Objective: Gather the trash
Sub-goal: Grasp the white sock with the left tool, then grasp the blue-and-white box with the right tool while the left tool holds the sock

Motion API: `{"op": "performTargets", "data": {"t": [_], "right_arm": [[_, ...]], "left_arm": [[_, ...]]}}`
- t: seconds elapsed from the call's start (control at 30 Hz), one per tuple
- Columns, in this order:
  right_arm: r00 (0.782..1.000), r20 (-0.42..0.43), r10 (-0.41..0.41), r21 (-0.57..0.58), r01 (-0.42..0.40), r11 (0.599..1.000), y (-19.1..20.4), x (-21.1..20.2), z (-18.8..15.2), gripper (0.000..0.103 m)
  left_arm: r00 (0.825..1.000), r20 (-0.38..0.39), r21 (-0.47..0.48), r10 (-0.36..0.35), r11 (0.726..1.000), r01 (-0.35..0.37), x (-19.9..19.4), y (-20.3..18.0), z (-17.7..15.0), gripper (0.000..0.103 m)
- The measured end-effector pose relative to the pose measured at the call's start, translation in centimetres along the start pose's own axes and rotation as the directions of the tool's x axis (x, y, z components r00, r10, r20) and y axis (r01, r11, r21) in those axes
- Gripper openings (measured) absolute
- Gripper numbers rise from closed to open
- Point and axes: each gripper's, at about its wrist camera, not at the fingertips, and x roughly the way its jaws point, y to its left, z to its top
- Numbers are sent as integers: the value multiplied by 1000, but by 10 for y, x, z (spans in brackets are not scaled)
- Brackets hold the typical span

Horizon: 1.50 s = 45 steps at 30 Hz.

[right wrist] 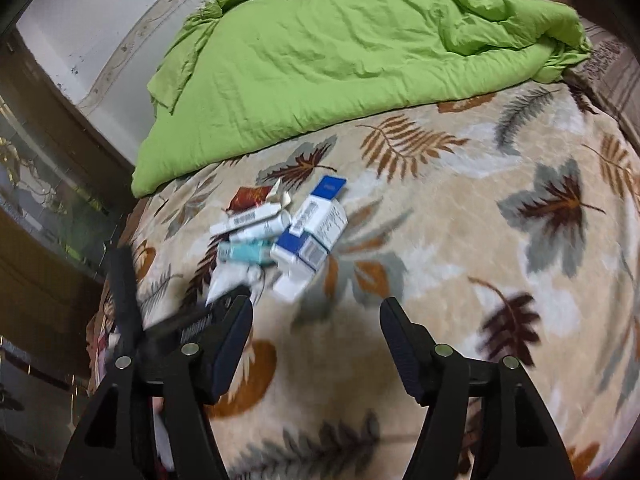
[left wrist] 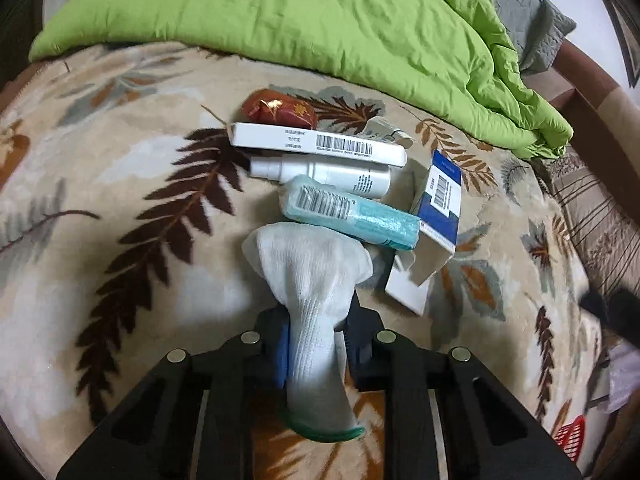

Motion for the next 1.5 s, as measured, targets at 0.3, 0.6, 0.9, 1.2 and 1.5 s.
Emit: {"op": "performTargets", "data": {"t": [0.3, 0.6, 0.9, 1.2, 1.5], "right_arm": [[992, -70, -107, 10, 108, 994, 21, 97, 53, 72], [984, -156, -91, 94, 107, 990, 8, 143, 48, 67], [998, -53, -35, 19, 37, 999, 20, 93, 31, 45], [997, 83, 8, -77, -1, 997, 29, 5, -21, 43], [985, 162, 56, -106, -39, 994, 24, -69, -70, 43]], "left_arm": [[997, 57, 22, 42, 999, -43, -23, 13, -20, 21], [998, 65, 22, 11, 1000, -13, -25, 16, -24, 21], [996, 87, 32, 2, 999, -5, -41, 9, -33, 21], [989, 145, 95, 5, 995, -19, -80, -18, -55, 21], [985, 170, 158, 2, 987, -30, -113, -45, -78, 21]]}}
